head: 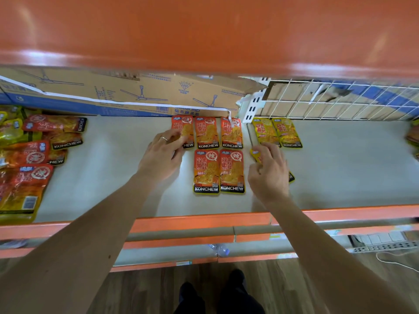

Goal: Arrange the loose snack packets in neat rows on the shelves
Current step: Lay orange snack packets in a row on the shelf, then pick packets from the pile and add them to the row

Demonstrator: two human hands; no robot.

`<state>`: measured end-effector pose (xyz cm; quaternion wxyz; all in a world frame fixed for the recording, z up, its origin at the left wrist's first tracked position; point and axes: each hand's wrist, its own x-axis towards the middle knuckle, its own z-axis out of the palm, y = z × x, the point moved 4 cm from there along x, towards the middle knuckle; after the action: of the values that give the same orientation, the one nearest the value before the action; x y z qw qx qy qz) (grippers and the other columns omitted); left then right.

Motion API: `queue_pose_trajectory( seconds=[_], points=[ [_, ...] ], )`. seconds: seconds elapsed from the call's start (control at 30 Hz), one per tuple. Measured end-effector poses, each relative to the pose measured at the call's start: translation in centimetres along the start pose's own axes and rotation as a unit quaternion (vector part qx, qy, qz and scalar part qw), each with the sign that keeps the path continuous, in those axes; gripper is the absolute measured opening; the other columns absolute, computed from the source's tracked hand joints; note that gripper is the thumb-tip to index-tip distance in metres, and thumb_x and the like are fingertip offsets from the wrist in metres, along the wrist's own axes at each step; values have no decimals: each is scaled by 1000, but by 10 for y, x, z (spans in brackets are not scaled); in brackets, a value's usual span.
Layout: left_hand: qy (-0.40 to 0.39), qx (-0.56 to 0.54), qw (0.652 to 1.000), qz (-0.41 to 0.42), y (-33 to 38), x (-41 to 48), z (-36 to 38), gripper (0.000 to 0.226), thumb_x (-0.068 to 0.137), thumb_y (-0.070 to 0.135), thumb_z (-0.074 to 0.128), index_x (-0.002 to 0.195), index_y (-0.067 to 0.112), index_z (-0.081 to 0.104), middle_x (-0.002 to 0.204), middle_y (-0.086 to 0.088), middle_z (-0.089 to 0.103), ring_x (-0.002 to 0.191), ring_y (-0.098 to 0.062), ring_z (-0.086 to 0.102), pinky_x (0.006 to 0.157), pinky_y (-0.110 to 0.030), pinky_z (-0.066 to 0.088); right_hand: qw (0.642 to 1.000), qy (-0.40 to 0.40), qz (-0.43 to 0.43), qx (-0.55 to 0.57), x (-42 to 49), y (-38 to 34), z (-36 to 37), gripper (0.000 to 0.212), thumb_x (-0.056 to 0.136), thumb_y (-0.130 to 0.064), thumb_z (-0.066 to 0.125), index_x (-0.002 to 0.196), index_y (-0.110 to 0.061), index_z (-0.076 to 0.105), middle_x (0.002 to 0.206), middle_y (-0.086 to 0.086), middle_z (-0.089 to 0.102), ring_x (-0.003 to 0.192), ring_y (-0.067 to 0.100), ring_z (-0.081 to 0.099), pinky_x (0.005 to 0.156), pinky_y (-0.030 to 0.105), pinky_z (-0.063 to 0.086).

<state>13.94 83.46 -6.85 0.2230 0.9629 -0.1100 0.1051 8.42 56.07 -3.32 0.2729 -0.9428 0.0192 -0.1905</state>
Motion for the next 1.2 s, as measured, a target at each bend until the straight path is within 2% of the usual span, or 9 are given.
queue_pose_trajectory(
  seconds=[0.1,0.2,0.37,0.73,0.83,0.93,1.03,1.2],
  points=[
    [-9,17,1000,-7,2,-1,0,35,102,26,52,135,22,61,145,-7,51,131,-32,45,107,-51,42,993,-70,37,-84,1,33,-16,46,89,-14,53,134,-25,58,147,-1,44,133,27,36,104,47,34],
    [1,22,1000,-4,6,-4,-1,34,102,25,52,134,22,61,145,-7,51,131,-32,45,105,-52,43,986,-123,60,-101,-7,55,-19,40,95,-22,55,133,-31,58,141,0,48,128,28,39,104,45,33],
    [-8,34,999,-19,10,-7,-2,36,104,28,46,138,23,59,148,-5,48,136,-30,40,107,-53,42,988,-97,94,-77,-21,58,-22,36,95,-31,56,130,-24,60,125,7,47,118,28,40,103,46,40],
    [-17,44,999,-8,8,-10,1,40,103,31,37,138,26,55,149,-2,46,133,-30,41,106,-51,43,988,-93,101,-74,-23,59,-23,40,97,-37,51,134,-23,53,126,6,44,119,26,39,102,48,41],
    [35,12,999,-21,14,-11,-7,42,102,31,39,138,20,57,148,-5,49,134,-28,41,109,-49,41,991,-60,97,-65,-24,57,-28,40,96,-35,53,133,-20,54,127,6,46,120,27,41,101,47,40],
    [76,-17,997,-19,19,-17,-14,44,100,29,41,138,15,58,144,-6,51,130,-29,43,108,-47,40,996,-17,59,-59,-26,53,-33,39,92,-33,51,128,-17,57,125,6,51,116,29,45,95,46,42],
    [73,-37,996,-39,20,-26,-18,45,99,33,41,140,22,56,145,-1,50,129,-27,45,107,-49,41,998,-11,34,-55,-27,52,-34,45,91,-37,48,131,-17,55,130,5,50,118,27,44,95,46,41],
    [41,8,999,16,78,-51,-30,53,100,48,34,144,23,50,152,-3,44,134,-30,41,109,-51,37,998,-45,-4,-47,-27,51,-43,56,91,-54,37,139,-26,45,150,1,38,135,27,32,105,52,32]
  ],
)
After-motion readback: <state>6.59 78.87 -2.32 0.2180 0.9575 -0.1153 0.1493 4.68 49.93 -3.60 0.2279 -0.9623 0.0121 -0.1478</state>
